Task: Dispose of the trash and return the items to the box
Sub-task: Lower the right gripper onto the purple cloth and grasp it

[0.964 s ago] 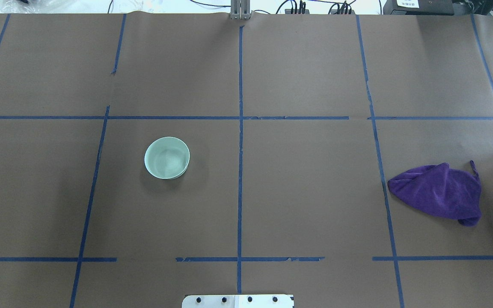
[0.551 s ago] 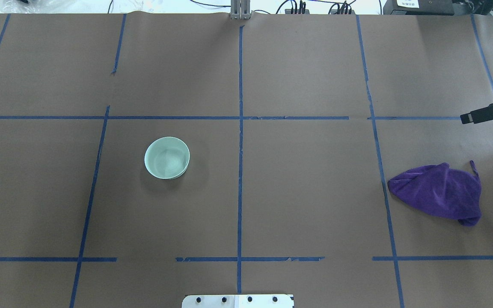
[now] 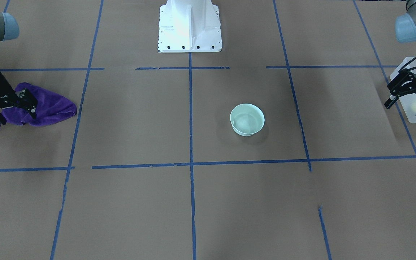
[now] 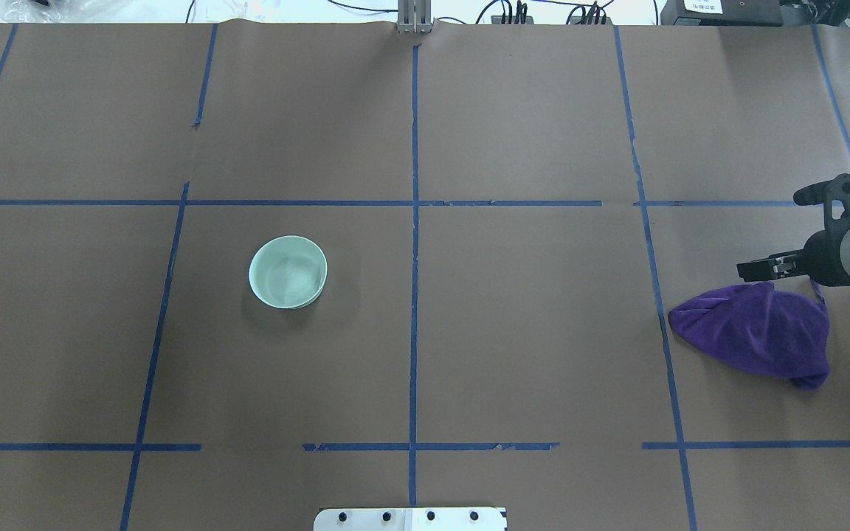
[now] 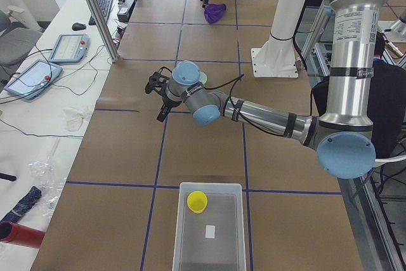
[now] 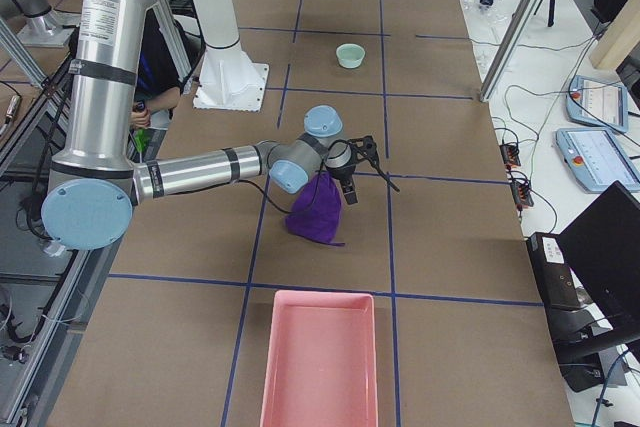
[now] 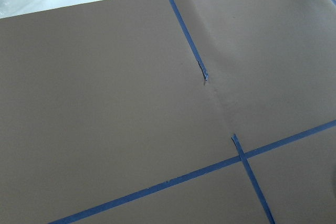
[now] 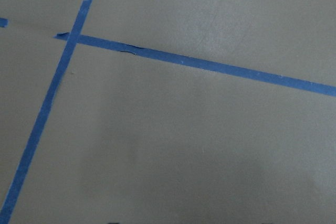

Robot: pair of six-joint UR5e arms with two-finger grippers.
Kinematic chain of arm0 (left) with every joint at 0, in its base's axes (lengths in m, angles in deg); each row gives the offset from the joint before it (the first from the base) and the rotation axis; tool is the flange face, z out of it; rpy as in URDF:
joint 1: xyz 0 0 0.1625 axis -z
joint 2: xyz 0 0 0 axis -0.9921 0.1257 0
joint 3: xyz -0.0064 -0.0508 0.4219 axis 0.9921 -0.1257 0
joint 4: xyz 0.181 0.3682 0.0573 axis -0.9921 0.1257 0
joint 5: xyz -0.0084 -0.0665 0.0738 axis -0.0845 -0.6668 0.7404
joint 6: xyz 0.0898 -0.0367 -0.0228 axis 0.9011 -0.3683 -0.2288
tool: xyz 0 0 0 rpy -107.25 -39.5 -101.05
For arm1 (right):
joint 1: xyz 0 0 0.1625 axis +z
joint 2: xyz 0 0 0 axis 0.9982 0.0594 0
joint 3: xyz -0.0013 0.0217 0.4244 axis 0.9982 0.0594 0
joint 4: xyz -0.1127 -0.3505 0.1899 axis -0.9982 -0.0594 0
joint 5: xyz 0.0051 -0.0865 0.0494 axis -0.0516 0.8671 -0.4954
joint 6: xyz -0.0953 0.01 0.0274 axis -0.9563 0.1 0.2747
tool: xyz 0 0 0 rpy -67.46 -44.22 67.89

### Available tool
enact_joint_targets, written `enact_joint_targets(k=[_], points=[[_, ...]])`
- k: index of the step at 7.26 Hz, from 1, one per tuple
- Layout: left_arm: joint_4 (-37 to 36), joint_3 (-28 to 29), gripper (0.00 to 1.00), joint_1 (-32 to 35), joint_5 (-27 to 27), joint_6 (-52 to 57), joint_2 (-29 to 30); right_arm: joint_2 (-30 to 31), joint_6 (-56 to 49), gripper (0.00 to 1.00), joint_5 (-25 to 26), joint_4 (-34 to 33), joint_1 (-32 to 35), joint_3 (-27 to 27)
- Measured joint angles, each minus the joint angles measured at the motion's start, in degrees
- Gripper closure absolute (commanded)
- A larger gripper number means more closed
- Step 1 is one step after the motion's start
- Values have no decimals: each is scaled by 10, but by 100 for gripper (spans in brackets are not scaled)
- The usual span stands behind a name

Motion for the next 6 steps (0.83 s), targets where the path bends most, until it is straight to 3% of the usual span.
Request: enact_joint_targets(k=[1, 2, 6], points=[[0, 0, 0, 0, 0, 0, 0, -2, 10, 72, 10, 16, -12, 16], [1, -1, 0, 0, 1, 0, 0, -1, 14, 100, 14, 23, -19, 23], [1, -1, 0, 0, 1, 0, 1, 6, 7, 100, 14, 25, -30, 18]])
